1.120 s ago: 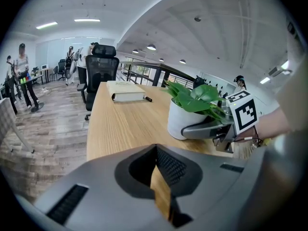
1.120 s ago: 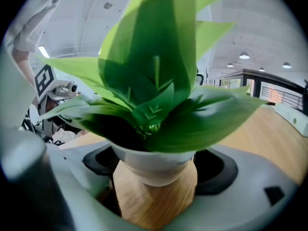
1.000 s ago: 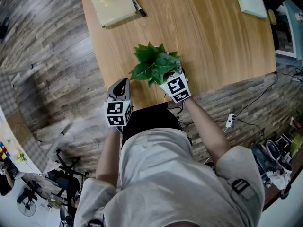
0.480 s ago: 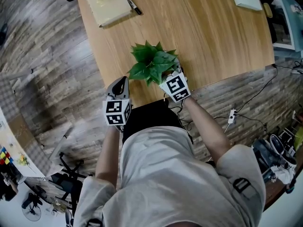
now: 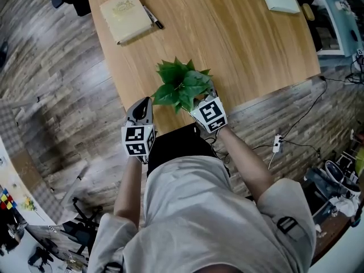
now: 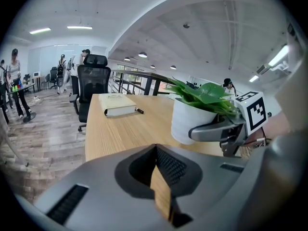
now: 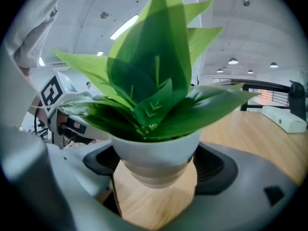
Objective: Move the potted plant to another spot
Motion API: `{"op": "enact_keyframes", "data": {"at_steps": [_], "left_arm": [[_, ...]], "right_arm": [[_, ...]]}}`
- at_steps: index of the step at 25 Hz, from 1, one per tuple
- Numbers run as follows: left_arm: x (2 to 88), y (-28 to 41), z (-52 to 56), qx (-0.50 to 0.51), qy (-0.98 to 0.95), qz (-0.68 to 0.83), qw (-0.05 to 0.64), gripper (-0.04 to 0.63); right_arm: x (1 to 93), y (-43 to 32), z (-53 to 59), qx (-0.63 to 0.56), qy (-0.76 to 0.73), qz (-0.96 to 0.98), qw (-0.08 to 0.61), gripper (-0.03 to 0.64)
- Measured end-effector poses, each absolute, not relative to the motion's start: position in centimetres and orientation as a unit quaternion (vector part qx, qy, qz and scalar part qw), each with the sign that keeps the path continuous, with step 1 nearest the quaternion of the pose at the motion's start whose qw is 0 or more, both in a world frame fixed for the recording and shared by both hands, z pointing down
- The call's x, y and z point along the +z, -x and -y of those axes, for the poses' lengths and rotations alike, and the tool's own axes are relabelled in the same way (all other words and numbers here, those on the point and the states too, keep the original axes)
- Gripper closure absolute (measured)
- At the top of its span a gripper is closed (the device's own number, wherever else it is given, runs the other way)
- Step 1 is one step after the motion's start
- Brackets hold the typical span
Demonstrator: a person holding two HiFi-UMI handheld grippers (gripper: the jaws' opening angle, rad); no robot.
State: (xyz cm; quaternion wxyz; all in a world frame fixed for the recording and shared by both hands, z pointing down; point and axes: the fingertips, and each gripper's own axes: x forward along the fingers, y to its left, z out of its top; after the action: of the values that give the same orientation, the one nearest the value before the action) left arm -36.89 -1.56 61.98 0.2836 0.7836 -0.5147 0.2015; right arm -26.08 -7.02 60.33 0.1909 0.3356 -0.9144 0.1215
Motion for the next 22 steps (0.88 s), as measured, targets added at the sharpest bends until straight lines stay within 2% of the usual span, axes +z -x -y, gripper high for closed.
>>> {"op": "enact_keyframes", "data": {"at_steps": [11, 22], "left_arm": [[57.0, 38.0, 3.4, 0.150, -0.810, 0.508, 0.253, 0.583], [54.1, 36.3, 4.5, 0.147, -0.836, 0.482, 0.218, 0.583]], "right_arm": [[54.4, 26.7, 6.8, 0.096, -0.362, 0.913, 0.163, 0.143], [49.8, 24.8, 7.7, 0.082, -0.398, 0.905, 0.126, 0.143]]}}
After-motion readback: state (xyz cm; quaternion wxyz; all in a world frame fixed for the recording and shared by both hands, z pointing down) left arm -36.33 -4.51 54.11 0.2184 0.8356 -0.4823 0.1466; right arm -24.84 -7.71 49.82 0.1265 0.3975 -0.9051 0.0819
